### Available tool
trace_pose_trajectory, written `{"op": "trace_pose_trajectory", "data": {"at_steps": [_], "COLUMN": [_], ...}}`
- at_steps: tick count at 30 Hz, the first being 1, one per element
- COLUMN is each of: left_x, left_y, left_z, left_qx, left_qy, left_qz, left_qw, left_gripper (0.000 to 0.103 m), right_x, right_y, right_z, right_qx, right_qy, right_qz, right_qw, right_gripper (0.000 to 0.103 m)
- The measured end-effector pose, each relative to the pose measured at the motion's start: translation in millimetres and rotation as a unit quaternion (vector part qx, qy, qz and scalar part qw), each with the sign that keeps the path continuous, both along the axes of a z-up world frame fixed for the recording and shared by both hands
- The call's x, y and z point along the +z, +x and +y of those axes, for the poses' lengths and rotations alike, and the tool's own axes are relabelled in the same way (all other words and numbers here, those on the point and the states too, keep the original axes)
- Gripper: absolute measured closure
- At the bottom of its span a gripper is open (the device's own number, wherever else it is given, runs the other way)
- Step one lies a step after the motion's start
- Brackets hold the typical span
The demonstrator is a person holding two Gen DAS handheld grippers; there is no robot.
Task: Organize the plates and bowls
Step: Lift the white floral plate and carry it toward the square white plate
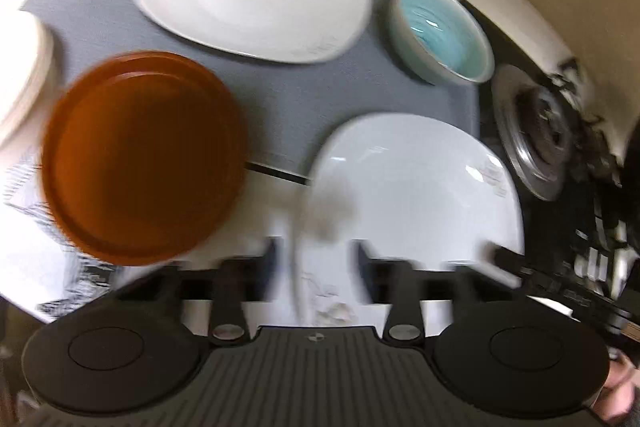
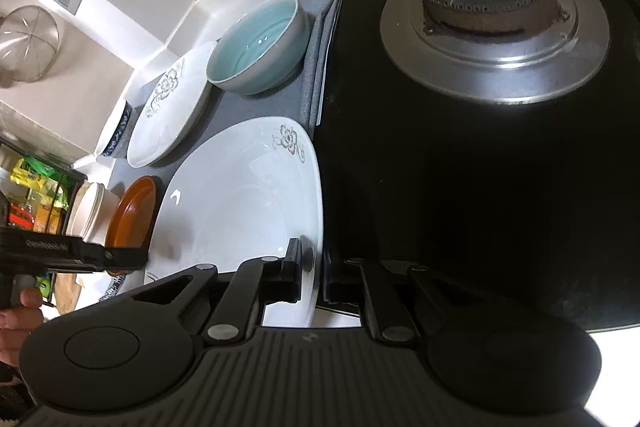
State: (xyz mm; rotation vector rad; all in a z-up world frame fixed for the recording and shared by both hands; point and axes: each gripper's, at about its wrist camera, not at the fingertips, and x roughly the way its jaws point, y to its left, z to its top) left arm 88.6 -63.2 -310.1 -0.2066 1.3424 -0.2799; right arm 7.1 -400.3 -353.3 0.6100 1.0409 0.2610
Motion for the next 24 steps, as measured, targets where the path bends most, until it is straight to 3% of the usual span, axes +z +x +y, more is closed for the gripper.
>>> {"op": "trace_pose_trajectory", "data": {"at_steps": [7, 9, 10, 11, 13, 14, 17, 21, 24], "left_x": [-30.3, -30.1, -32.3, -32.3, -34.0, -36.4, -34.1, -24.6, -31.0], "left_y": [12.4, 14.5, 15.2, 15.1, 17.8, 20.6, 21.1, 18.5, 22.7], "left_z": [-12.2, -28.0, -36.3, -40.0, -37.7, -32.4, -20.1, -24.0, -18.8], "left_qx": [-0.027, -0.059, -0.07, -0.071, -0.06, -0.045, -0.023, -0.029, -0.021], "left_qy": [-0.028, -0.044, -0.023, -0.011, -0.006, -0.016, -0.056, -0.052, -0.065], "left_qz": [0.05, 0.031, 0.027, 0.02, 0.026, 0.039, 0.046, 0.03, 0.043], "left_qw": [0.998, 0.9968, 0.9969, 0.9972, 0.9978, 0.9981, 0.9972, 0.9978, 0.9968], "left_gripper": [0.036, 0.039, 0.046, 0.047, 0.074, 0.079, 0.084, 0.086, 0.087], "right_x": [-4.7, -7.6, -8.9, -8.9, -4.0, -0.6, 6.2, 12.3, 8.4], "right_y": [-1.5, -0.7, -0.4, -0.6, -2.5, -4.4, -12.0, -19.1, -18.5], "right_z": [4.2, 5.0, 5.2, 5.6, 9.3, 10.2, 0.3, -2.7, -3.9], "right_qx": [0.004, 0.004, 0.005, 0.005, 0.013, 0.019, 0.012, 0.006, -0.006], "right_qy": [0.01, 0.016, 0.02, 0.021, -0.009, -0.022, 0.003, 0.015, 0.027], "right_qz": [0.01, 0.016, 0.018, 0.017, 0.009, 0.004, -0.004, -0.006, 0.001], "right_qw": [1.0, 1.0, 1.0, 1.0, 1.0, 1.0, 1.0, 1.0, 1.0], "right_gripper": [0.088, 0.087, 0.083, 0.082, 0.084, 0.085, 0.088, 0.088, 0.088]}}
